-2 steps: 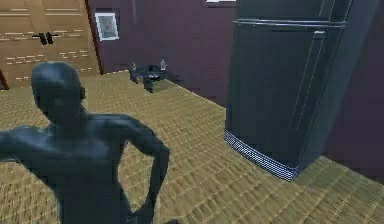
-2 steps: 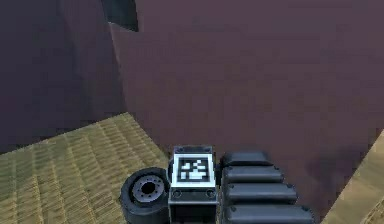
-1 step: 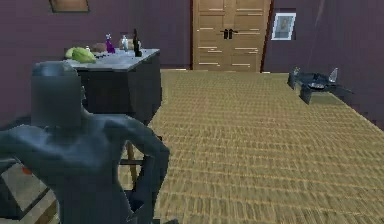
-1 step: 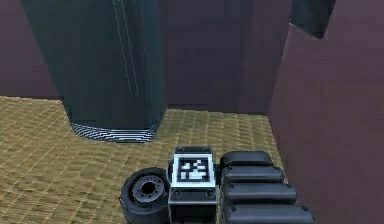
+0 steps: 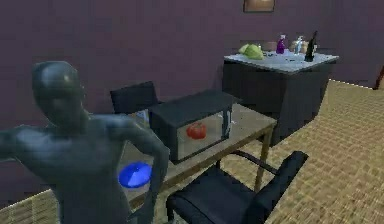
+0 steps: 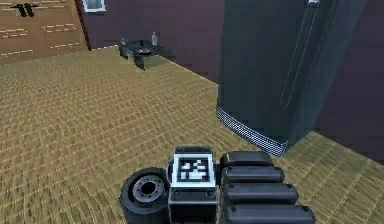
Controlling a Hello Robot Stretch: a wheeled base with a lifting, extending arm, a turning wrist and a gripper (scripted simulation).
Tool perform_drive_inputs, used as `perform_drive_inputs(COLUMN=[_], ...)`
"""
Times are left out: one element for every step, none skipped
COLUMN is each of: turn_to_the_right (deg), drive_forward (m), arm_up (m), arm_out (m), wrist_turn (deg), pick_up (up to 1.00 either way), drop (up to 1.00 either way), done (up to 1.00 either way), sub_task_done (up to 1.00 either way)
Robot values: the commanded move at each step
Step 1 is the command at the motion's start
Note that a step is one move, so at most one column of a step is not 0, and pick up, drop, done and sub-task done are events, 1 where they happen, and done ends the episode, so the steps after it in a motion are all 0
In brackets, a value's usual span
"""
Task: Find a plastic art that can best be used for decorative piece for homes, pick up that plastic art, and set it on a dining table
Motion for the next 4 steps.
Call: perform_drive_inputs(turn_to_the_right=[-45.0, 0.0, 9.0, 0.0], drive_forward=[0.00, 0.65, 0.00, 0.50], arm_up=[0.00, 0.00, 0.00, 0.00], arm_out=[0.00, 0.00, 0.00, 0.00], wrist_turn=[0.0, 0.0, 0.0, 0.0], pick_up=[0.00, 0.00, 0.00, 0.00], drop=[0.00, 0.00, 0.00, 0.00], done=[0.00, 0.00, 0.00, 0.00], sub_task_done=[0.00, 0.00, 0.00, 0.00])
